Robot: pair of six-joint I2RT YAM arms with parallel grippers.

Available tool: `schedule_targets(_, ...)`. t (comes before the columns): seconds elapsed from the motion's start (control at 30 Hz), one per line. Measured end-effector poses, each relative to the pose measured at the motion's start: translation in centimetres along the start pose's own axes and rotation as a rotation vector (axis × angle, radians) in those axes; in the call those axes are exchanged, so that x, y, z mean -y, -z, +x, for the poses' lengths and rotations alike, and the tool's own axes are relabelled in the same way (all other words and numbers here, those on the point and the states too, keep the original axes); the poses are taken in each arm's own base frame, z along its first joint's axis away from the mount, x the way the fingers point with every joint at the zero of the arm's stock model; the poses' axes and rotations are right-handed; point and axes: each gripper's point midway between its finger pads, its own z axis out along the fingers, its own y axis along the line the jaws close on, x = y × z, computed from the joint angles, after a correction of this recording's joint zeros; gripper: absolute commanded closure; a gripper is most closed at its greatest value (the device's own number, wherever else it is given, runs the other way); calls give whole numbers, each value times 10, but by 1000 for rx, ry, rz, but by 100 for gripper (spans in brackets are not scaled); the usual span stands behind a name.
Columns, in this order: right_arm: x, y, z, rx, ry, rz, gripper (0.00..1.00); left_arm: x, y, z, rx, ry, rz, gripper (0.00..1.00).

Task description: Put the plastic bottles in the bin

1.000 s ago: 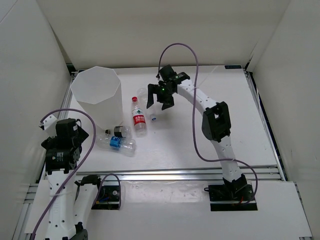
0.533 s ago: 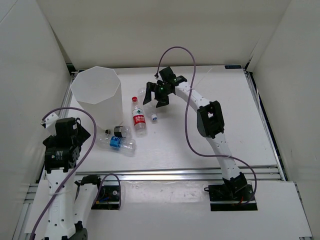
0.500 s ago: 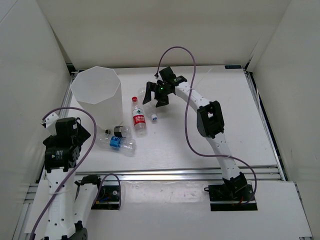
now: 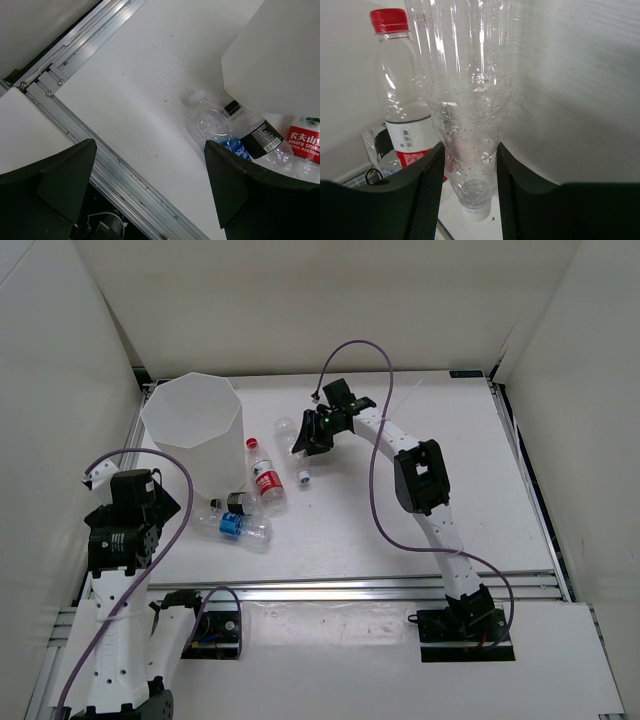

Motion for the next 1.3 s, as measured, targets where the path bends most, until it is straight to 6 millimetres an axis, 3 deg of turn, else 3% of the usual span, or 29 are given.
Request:
schedule_targets(0.13, 1, 22, 3, -1, -30, 31, 81, -1, 2, -4, 21, 0, 5, 0)
schedule_targets(0.23, -21, 51, -9, 46, -29, 22, 89, -1, 4, -7, 39, 8, 13, 0)
schedule_targets(0.33, -73, 95, -33, 151, 1, -45, 93, -1, 5, -8, 48, 15, 20, 0)
schedule_targets(0.43, -151, 149, -51, 288, 49, -175, 95, 1, 8, -11, 64, 30, 41, 0)
schedule_targets(0.5, -212, 182, -53, 365, 101, -287, 89, 3, 10, -12, 72, 31, 59, 0)
schedule_targets(0.53, -238, 195, -51, 393, 133, -340, 85, 4, 11, -12, 73, 29, 65, 0)
schedule_targets(0.57, -271, 210, -47, 424, 176, -408, 66, 5, 11, -11, 72, 24, 73, 0)
schedule_targets(0.63, -294, 217, -35, 431, 203, -452, 40, 9, 12, -10, 66, 10, 91, 0)
schedule_targets(0.67, -297, 215, -28, 425, 206, -447, 21, 11, 12, -9, 62, 2, 100, 0)
schedule_targets(0.73, -283, 203, -20, 413, 180, -390, 3, 15, 12, -8, 53, -9, 117, 0)
schedule_targets(0.77, -263, 193, -19, 420, 152, -327, 0, 17, 13, -8, 50, -14, 124, 0)
schedule_targets(0.83, -211, 175, -16, 410, 71, -185, 0, 19, 14, -8, 49, -22, 134, 0)
schedule_targets(0.93, -112, 157, -5, 375, -94, 46, 0, 20, 14, -8, 48, -24, 138, 0)
schedule_targets(0.97, -79, 157, 2, 360, -154, 119, 0, 20, 14, -7, 48, -24, 139, 0)
schedule_targets(1.07, -10, 166, 20, 330, -302, 273, 0, 20, 13, -6, 46, -15, 137, 0)
schedule_targets(1.13, 13, 176, 31, 309, -377, 345, 0, 19, 10, -1, 34, -9, 127, 0)
schedule_targets(1.3, 9, 185, 53, 256, -456, 386, 0, 16, 2, 12, -2, 5, 101, 0)
